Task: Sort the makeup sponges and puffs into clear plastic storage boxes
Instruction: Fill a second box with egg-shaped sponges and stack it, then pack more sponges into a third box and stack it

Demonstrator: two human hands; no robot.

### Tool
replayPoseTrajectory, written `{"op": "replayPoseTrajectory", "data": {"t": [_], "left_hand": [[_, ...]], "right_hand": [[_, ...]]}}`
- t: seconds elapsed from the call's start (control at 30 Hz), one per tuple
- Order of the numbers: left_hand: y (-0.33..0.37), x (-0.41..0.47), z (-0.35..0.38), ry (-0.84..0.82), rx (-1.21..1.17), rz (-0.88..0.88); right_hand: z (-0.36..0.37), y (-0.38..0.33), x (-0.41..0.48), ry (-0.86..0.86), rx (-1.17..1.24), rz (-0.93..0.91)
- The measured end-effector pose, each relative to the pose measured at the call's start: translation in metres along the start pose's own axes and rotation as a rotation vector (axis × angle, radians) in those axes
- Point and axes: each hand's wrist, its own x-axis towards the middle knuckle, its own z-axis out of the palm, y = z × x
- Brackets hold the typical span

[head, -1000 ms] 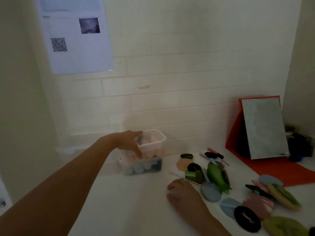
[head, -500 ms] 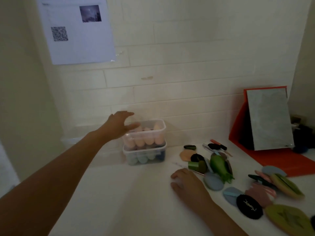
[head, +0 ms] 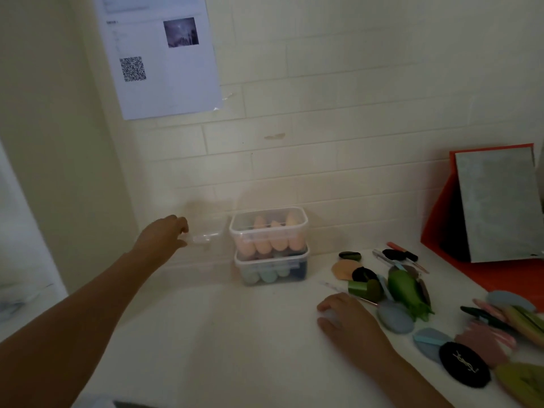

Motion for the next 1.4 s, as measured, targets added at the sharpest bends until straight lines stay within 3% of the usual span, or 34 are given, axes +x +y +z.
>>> {"op": "replayPoseTrajectory", "data": {"t": [0.37,0.53,0.7,0.8,0.93,1.03,1.1,1.23,1.4], "left_hand": [[-0.001,-0.015,-0.037,-0.071,0.182,0.094],[0.011,-0.056,-0.07,-0.093,0.2,0.121],[0.07,-0.119,-0.088,-0.151,0.156,0.25],[0.114,-0.146,-0.086,-0.217,0.124,0.355],[0.17,-0.181,-0.085,-0.26,0.028,0.501],[0.2,-0.206,-0.08,-0.304,-0.03,0.634],[0.207,-0.213,-0.076,-0.289,-0.065,0.678],[0.205,-0.211,-0.07,-0.209,-0.15,0.675],[0.184,-0.199,-0.06,-0.214,-0.095,0.43]], "right_hand": [[-0.001,0.001,-0.003,-0.006,0.064,0.01],[-0.012,-0.013,-0.013,0.071,0.276,0.051],[-0.034,-0.042,-0.038,0.354,0.31,-0.183],[-0.043,-0.05,-0.054,0.417,0.229,-0.309],[-0.053,-0.046,-0.083,0.199,-0.023,-0.456],[-0.072,-0.035,-0.106,-0.049,-0.107,-0.416],[-0.081,-0.024,-0.117,-0.079,-0.154,-0.395],[-0.075,-0.011,-0.121,0.121,-0.263,-0.462],[-0.076,-0.007,-0.111,0.445,-0.322,-0.556]]}}
